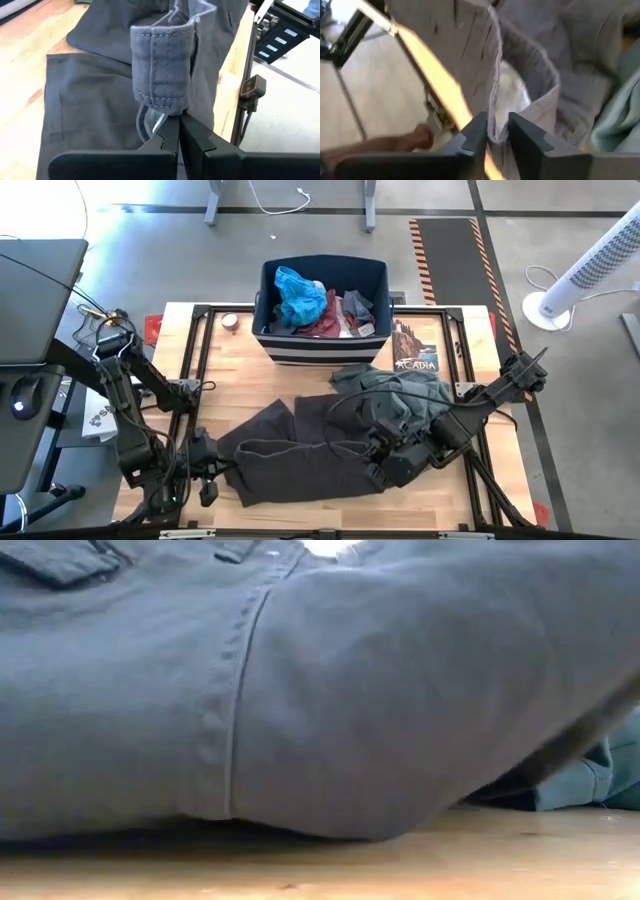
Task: Sort clothes
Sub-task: Fold the dark grey short
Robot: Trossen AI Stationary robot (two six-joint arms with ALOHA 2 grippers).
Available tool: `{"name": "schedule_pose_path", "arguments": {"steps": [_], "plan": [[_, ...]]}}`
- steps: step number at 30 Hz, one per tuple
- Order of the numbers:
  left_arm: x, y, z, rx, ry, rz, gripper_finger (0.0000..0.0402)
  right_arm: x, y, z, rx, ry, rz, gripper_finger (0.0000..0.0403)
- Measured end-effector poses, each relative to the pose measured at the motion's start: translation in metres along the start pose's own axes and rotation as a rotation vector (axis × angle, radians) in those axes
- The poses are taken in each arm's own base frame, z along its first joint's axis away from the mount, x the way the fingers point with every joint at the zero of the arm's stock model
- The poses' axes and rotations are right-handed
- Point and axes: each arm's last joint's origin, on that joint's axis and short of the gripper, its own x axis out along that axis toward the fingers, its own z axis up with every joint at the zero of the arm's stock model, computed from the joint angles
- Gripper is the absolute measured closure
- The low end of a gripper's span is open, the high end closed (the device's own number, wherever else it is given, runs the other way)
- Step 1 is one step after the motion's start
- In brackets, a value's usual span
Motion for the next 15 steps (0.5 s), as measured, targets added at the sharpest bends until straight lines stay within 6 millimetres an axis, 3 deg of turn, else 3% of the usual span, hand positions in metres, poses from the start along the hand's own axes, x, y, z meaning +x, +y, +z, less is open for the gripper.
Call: {"name": "schedule_pose_path", "arguments": {"steps": [6, 10, 15], "plan": [[0.0, 0.003, -0.001, 0.023, 0.031, 0.021, 0.0402, 0.001, -0.001, 0.002, -0.044, 0.087, 0.025, 0.0237], [0.0, 0.004, -0.002, 0.034, 0.072, 0.033, 0.0401, 0.0, -0.01, 0.005, -0.058, 0.11, -0.05, 0.0183], [0.0, 0.005, -0.003, 0.032, 0.111, 0.037, 0.0401, 0.004, -0.021, -0.023, -0.128, 0.18, -0.152, 0.0147]]}}
